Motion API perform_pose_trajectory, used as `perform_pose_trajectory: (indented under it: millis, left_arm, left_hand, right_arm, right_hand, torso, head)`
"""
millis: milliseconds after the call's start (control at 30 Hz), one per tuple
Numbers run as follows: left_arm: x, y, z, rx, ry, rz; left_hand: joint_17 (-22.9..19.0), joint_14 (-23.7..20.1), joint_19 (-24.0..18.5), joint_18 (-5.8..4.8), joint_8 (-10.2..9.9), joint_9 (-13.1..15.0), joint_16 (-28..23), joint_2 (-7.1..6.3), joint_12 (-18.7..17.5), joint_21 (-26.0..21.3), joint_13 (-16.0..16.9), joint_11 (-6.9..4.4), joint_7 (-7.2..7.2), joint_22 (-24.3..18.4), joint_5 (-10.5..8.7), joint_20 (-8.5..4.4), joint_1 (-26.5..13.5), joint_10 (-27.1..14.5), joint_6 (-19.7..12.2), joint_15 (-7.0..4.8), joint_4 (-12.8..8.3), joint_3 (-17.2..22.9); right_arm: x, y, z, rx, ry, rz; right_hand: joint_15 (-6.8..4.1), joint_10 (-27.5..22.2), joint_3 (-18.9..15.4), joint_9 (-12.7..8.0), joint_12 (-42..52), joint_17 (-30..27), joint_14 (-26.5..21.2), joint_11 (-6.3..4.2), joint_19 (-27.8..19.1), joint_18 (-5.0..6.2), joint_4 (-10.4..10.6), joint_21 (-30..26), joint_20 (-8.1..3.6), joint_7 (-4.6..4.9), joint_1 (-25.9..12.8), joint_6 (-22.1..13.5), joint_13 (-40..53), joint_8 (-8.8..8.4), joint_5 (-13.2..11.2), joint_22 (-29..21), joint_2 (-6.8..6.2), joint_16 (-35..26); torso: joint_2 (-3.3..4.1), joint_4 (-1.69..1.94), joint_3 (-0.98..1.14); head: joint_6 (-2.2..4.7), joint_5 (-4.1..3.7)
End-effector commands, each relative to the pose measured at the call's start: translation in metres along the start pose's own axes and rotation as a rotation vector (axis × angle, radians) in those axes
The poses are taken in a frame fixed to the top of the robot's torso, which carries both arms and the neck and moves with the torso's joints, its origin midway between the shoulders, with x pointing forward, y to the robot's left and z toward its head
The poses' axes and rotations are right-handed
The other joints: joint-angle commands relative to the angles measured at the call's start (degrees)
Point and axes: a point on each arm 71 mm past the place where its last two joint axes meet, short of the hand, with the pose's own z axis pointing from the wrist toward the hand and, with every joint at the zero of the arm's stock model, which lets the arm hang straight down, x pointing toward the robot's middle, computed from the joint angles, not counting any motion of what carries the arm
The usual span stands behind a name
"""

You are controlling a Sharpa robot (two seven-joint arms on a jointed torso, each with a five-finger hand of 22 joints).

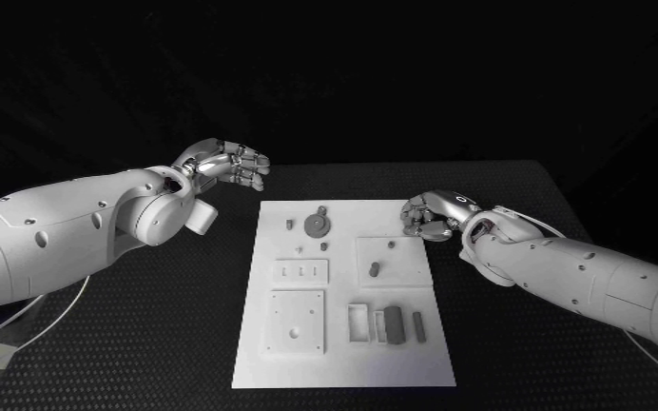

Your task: Assemble the parts on the task board

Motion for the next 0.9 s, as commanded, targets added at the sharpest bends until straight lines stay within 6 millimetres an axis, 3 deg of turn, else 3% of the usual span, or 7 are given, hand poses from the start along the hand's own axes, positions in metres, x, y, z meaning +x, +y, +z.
perform_pose_trajectory:
  millis: [33, 133, 200, 400, 533, 700, 900]
  left_arm:
    - [0.005, -0.001, 0.000, -0.010, 0.023, 0.029]
    - [0.007, -0.001, 0.001, -0.014, 0.026, 0.030]
    - [0.008, -0.001, 0.001, -0.017, 0.026, 0.030]
    - [0.012, -0.002, 0.002, -0.028, 0.027, 0.040]
    - [0.018, -0.001, 0.004, -0.072, 0.006, 0.063]
    - [0.032, 0.002, 0.007, -0.151, 0.053, 0.111]
    - [0.059, 0.003, 0.009, -0.232, 0.130, 0.155]
  left_hand:
    - [1.57, 2.05, 2.01, 1.32, 0.70, 0.39, 1.65, -0.11, 1.22, 1.21, 1.03, -1.10, -0.42, 0.87, -0.19, -0.98, -0.42, 2.30, 1.69, -1.14, 0.46, -0.25]
    - [3.90, 3.51, 3.78, 1.30, 0.63, 0.45, 4.47, -0.13, 2.24, 2.74, 2.32, -2.02, -0.69, 2.38, -0.20, -2.11, -0.44, 4.14, 2.47, -2.35, 0.57, -0.88]
    - [4.84, 3.15, 3.75, 1.03, 0.24, 0.34, 5.37, -0.17, 2.32, 3.09, 2.97, -2.14, -0.60, 3.11, -0.21, -2.50, -0.44, 4.31, 2.37, -2.51, 0.61, -1.04]
    - [5.74, 2.98, 3.87, 0.83, -0.02, 0.33, 6.39, -0.17, 2.43, 3.55, 3.82, -2.31, -0.62, 4.03, -0.20, -2.89, -0.38, 4.53, 2.55, -2.76, 0.69, -1.08]
    - [5.96, 2.89, 3.84, 0.75, -0.13, 0.32, 6.66, -0.30, 2.41, 3.65, 4.11, -2.32, -0.59, 4.31, -0.23, -2.97, -0.61, 4.51, 2.56, -2.81, 0.90, -1.14]
    - [6.47, 2.73, 3.79, 0.70, -0.28, 0.40, 7.37, -1.16, 2.43, 3.89, 5.13, -2.48, -0.72, 5.19, -0.42, -3.24, -2.56, 4.59, 2.98, -3.01, 2.82, -1.68]
    - [7.64, 3.10, 4.35, 0.98, -0.49, 0.49, 9.33, -1.28, 3.06, 4.46, 7.35, -3.21, -1.17, 6.66, -0.40, -3.85, -7.25, 5.52, 3.90, -3.70, 3.66, -6.21]
  right_arm:
    - [-0.007, 0.006, 0.002, -0.009, -0.038, -0.028]
    - [-0.016, 0.012, 0.006, -0.016, -0.053, -0.020]
    - [-0.021, 0.017, 0.009, -0.026, -0.063, -0.019]
    - [-0.035, 0.037, 0.017, -0.063, -0.086, -0.009]
    - [-0.041, 0.058, 0.022, -0.093, -0.098, -0.003]
    - [-0.045, 0.087, 0.028, -0.134, -0.104, -0.006]
    - [-0.042, 0.119, 0.031, -0.189, -0.119, 0.009]
  right_hand:
    - [-0.75, 1.71, -0.25, 0.48, 1.58, -0.07, 0.06, -0.37, 0.43, 0.41, -0.27, 0.40, -0.09, 0.90, -0.21, 1.86, 1.10, 0.39, 0.09, 1.15, -0.97, 0.28]
    - [-1.55, 2.35, -0.72, 0.73, 7.02, 0.89, 0.96, -1.01, 1.48, 0.41, -0.21, 1.56, -0.66, 0.53, -0.12, 1.78, 6.34, -0.09, 0.08, 1.35, -1.24, 1.95]
    - [-1.86, 1.24, -0.98, 0.94, 12.41, 2.00, 1.17, -1.42, 2.09, 0.41, -0.23, 2.87, -1.15, 0.04, -0.07, 1.88, 11.77, -0.49, 0.13, 1.40, -1.37, 3.69]
    - [-2.04, -1.66, -0.65, 1.76, 21.11, 3.52, 1.42, -1.70, 2.39, 0.41, -0.05, 5.68, -1.90, -0.10, -0.19, 2.34, 20.84, -1.16, 0.12, 1.39, -1.30, 6.55]
    - [-2.10, -2.01, -0.57, 2.05, 22.30, 3.76, 1.52, -1.75, 2.46, 0.41, 0.02, 6.39, -2.08, -0.14, -0.30, 2.52, 22.11, -1.24, 0.10, 1.38, -1.27, 7.15]
    - [-2.20, -1.54, -0.59, 2.34, 23.17, 3.92, 2.06, -1.85, 3.03, 0.41, 0.57, 7.06, -2.36, -0.22, -0.80, 2.58, 22.87, -1.33, 0.11, 1.31, -1.53, 7.72]
    - [-2.66, 0.24, -0.46, 2.91, 26.27, 4.49, 3.71, -2.29, 4.77, 0.41, 0.95, 8.26, -3.36, -0.64, -0.88, 3.10, 25.40, -1.31, 0.11, 1.23, -1.96, 9.08]
  torso:
    - [-0.05, -0.07, -0.06]
    - [0.00, 0.01, -0.16]
    - [0.02, 0.07, -0.12]
    - [-0.05, 0.04, -0.11]
    - [-0.12, 0.07, -0.13]
    - [-0.13, 0.05, -0.02]
    - [-0.13, 0.08, -0.07]
  head:
    - [0.23, -0.09]
    - [0.45, -0.03]
    - [0.58, -0.08]
    - [0.80, -0.02]
    - [1.04, 0.16]
    - [1.69, 0.66]
    - [2.10, 1.20]
